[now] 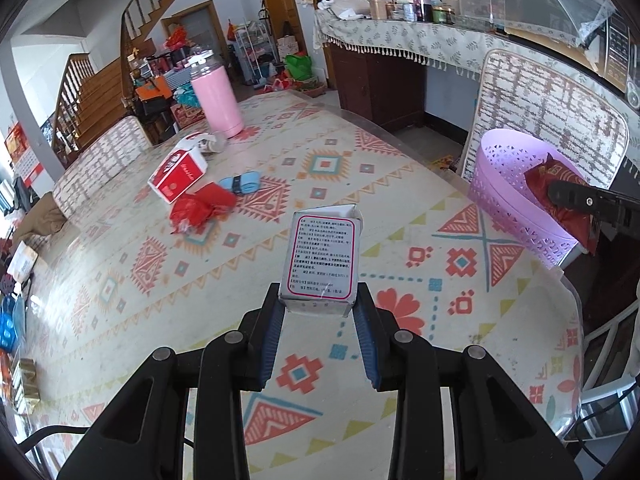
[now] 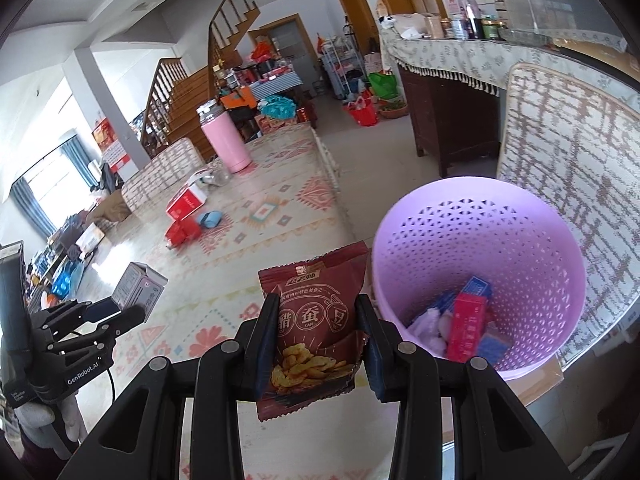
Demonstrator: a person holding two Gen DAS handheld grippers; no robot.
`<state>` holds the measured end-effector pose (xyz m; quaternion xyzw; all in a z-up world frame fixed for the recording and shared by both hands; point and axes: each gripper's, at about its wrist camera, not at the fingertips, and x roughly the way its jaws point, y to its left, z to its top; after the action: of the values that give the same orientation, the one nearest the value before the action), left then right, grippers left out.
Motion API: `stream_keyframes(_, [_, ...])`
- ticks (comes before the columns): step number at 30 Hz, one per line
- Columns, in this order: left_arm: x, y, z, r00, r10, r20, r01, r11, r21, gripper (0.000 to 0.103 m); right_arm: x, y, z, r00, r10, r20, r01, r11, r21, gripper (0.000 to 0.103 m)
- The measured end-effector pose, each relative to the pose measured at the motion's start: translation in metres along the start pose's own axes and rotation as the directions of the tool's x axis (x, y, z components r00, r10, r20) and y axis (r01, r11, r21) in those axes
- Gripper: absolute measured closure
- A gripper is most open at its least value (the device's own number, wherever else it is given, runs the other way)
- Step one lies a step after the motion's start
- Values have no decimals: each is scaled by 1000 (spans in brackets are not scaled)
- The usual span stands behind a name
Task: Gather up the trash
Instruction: 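Carry the white box and red snack bag over the purple basket with both grippers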
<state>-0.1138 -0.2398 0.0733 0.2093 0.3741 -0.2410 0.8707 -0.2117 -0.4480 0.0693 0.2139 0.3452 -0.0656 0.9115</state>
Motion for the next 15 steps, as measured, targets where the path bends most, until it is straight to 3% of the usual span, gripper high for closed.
stream_keyframes(15, [17, -42, 28, 998, -68, -9, 69, 996, 50, 69, -6, -49, 12, 999, -42, 24, 41, 997, 71, 62])
